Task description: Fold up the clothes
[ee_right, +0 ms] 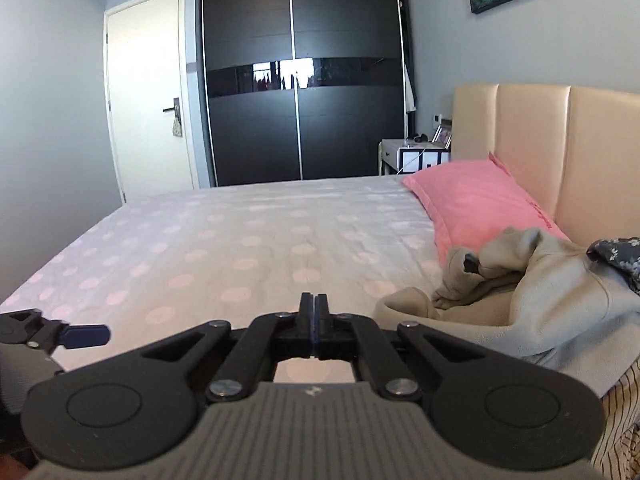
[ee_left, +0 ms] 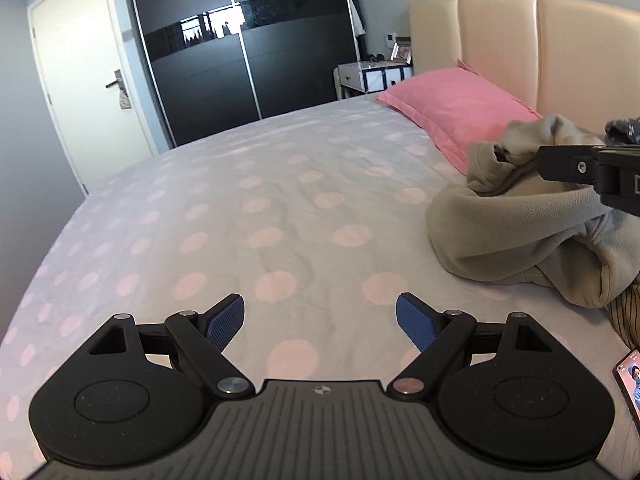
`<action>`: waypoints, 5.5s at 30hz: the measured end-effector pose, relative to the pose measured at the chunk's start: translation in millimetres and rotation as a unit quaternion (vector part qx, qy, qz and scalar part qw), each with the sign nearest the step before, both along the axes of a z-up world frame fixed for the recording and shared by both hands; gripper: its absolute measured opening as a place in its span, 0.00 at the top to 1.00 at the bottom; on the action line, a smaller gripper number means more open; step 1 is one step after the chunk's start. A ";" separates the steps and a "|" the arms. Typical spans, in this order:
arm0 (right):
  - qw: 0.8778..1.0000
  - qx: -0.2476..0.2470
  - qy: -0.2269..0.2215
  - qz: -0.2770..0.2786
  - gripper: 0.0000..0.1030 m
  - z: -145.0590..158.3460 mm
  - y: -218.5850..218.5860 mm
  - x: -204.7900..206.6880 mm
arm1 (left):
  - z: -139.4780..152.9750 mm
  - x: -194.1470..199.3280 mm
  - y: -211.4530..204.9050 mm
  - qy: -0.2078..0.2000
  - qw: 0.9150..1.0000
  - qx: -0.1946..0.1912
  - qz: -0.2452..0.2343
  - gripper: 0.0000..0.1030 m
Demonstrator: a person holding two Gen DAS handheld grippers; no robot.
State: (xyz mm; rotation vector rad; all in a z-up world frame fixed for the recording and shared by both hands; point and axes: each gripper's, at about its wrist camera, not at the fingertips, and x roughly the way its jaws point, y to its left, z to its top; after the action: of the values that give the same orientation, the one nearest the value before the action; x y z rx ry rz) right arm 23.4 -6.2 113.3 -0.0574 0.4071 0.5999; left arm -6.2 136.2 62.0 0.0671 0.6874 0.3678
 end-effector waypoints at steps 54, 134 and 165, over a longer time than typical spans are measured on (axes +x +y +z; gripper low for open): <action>0.988 0.049 0.087 -0.122 0.88 -30.7 -72.2 167.3 | -65.8 68.3 18.2 0.052 0.997 -0.036 -0.042 0.19; 0.973 -0.150 0.165 0.063 0.48 -141.8 -7.9 -53.4 | -95.1 -119.3 6.0 0.142 0.952 -0.224 -0.156 0.74; 0.910 -0.178 0.303 0.219 0.87 -146.6 67.0 -65.4 | -92.5 -130.3 1.2 0.117 0.934 -0.272 -0.201 0.74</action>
State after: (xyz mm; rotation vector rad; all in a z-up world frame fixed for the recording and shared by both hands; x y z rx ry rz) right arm -42.0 60.7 -33.3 -0.3243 1.1276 0.9830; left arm -136.5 137.4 -30.5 -0.2778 0.9700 -0.2377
